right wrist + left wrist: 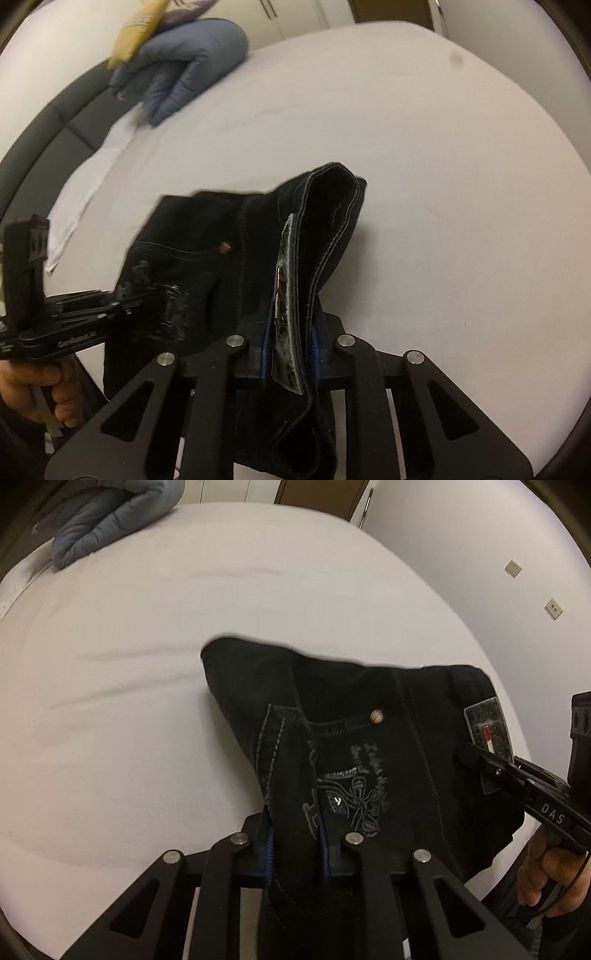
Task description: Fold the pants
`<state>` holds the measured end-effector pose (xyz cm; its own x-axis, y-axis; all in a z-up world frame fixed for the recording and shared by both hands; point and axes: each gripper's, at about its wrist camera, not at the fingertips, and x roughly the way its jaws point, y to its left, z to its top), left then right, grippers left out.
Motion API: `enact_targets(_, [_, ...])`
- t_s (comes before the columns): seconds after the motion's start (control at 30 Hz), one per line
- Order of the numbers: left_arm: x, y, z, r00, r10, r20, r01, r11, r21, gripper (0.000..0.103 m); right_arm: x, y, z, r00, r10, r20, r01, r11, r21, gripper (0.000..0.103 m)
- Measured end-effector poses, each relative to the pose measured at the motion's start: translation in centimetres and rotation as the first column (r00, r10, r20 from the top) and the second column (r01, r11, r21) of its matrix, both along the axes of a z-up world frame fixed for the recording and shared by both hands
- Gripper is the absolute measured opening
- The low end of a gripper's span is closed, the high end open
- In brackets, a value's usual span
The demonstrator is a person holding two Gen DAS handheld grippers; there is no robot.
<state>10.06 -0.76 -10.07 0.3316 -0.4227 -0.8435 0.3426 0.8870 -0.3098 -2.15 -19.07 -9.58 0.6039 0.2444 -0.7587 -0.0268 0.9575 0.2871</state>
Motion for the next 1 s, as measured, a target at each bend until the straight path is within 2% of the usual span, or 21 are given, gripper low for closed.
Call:
enact_targets(0.17, [2.5, -1.1, 4.5, 0.996, -0.004, 0.090, 0.007, 1.000, -0.029, 0.019, 2.5, -2.2, 3.4, 0.999, -0.008, 0.052, 0.005, 0.999, 0.053, 0.015])
enact_targets(0.3, [5.4, -3.0, 6.2, 0.990, -0.023, 0.140, 0.027, 0.999, -0.025, 0.019, 5.7, -4.2, 5.7, 0.997, -0.013, 0.073, 0.009, 0.998, 0.063, 0.015])
enact_targets(0.43, [7.6, -4.8, 4.6, 0.994, -0.021, 0.107, 0.024, 0.999, -0.025, 0.019, 8.9, -6.4, 4.3, 0.999, -0.044, 0.026, 0.041, 0.994, 0.105, 0.015])
enact_targets(0.57, [8.9, -6.9, 0.3, 0.998, -0.049, 0.047, 0.048, 0.999, 0.021, 0.022, 10.9, -8.7, -0.9, 0.994, -0.081, -0.075, 0.088, 0.991, 0.103, 0.017])
enact_targets(0.63, [9.2, -7.3, -2.2, 0.999, -0.033, 0.031, 0.031, 0.999, 0.040, 0.036, 10.8, -10.5, -4.2, 0.982, -0.144, -0.122, 0.157, 0.982, 0.106, 0.028])
enact_targets(0.67, [9.2, -7.4, -2.7, 0.999, -0.014, 0.039, 0.013, 0.999, 0.043, 0.039, 10.2, -11.1, -5.3, 0.980, -0.160, -0.117, 0.177, 0.972, 0.152, 0.037])
enact_targets(0.7, [9.2, -7.1, -3.0, 0.999, 0.005, 0.042, -0.007, 1.000, 0.030, 0.047, 9.6, -11.9, -5.9, 0.982, -0.166, -0.092, 0.183, 0.958, 0.220, 0.040])
enact_targets(0.73, [9.1, -6.6, -3.1, 0.999, 0.026, 0.040, -0.027, 1.000, 0.011, 0.055, 9.1, -12.4, -6.0, 0.982, -0.170, -0.080, 0.185, 0.949, 0.255, 0.042])
enact_targets(0.83, [9.0, -5.2, -2.4, 0.997, 0.064, 0.049, -0.062, 0.997, -0.036, 0.059, 8.0, -13.1, -5.1, 0.977, -0.201, -0.072, 0.213, 0.946, 0.244, 0.050])
enact_targets(0.87, [8.5, -4.6, -1.3, 0.992, 0.089, 0.093, -0.086, 0.995, -0.041, 0.061, 7.2, -13.6, -4.8, 0.974, -0.218, -0.059, 0.226, 0.946, 0.233, 0.052])
enact_targets(0.93, [7.5, -3.3, 0.8, 0.977, 0.122, 0.176, -0.114, 0.992, -0.055, 0.082, 5.2, -14.2, -2.8, 0.966, -0.259, 0.005, 0.252, 0.943, 0.219, 0.052])
enact_targets(1.0, [5.2, -2.4, 4.1, 0.937, 0.157, 0.312, -0.145, 0.988, -0.059, 0.098, 2.9, -13.7, 0.2, 0.948, -0.302, 0.098, 0.281, 0.942, 0.184, 0.054])
